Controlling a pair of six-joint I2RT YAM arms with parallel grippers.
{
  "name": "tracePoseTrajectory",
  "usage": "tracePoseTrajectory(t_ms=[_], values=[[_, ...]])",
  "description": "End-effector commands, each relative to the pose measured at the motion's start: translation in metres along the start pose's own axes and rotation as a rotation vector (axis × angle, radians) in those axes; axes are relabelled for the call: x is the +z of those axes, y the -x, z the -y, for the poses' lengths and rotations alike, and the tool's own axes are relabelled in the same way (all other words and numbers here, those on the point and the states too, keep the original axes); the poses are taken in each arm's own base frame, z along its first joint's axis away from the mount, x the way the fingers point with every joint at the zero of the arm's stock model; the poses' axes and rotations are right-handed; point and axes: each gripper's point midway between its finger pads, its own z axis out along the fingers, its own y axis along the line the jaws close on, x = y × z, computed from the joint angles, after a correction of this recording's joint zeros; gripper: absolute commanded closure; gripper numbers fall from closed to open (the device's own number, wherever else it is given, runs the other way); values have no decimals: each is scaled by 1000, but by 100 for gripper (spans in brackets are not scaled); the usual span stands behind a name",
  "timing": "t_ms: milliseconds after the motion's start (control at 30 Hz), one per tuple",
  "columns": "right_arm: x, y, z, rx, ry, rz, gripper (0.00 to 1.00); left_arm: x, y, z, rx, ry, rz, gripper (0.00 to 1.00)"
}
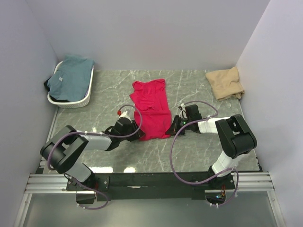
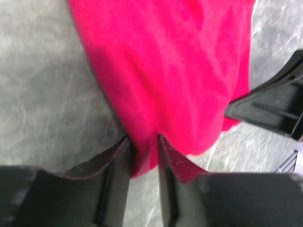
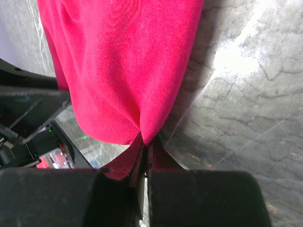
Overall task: Fold and stack the t-shirts
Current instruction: Fold the tshirt
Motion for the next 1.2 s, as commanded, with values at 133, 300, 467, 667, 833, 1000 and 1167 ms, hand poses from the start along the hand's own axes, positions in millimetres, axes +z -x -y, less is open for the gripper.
tracePoseTrajectory(t_ms=[133, 300, 467, 667, 833, 1000, 1167], values=[[1, -15, 27, 10, -116, -37, 100, -43, -68, -91, 45, 343, -239, 44], [2, -16, 27, 9, -115, -44, 100, -37, -71, -89, 39, 328, -251, 45], [2, -16, 27, 9, -116, -42, 99, -31, -78, -94, 34, 333, -270, 58], [2, -16, 27, 9, -116, -45, 99, -28, -85, -101, 34, 350, -286, 85], [0, -16, 27, 13, -126, -43, 99, -33, -85, -101, 44, 374, -303, 99], [-10, -17, 27, 8, -159, -32, 100, -44, -79, -95, 58, 389, -318, 99], [-21, -16, 31, 17, -221, -5, 100, -60, -73, -90, 73, 410, -318, 99]])
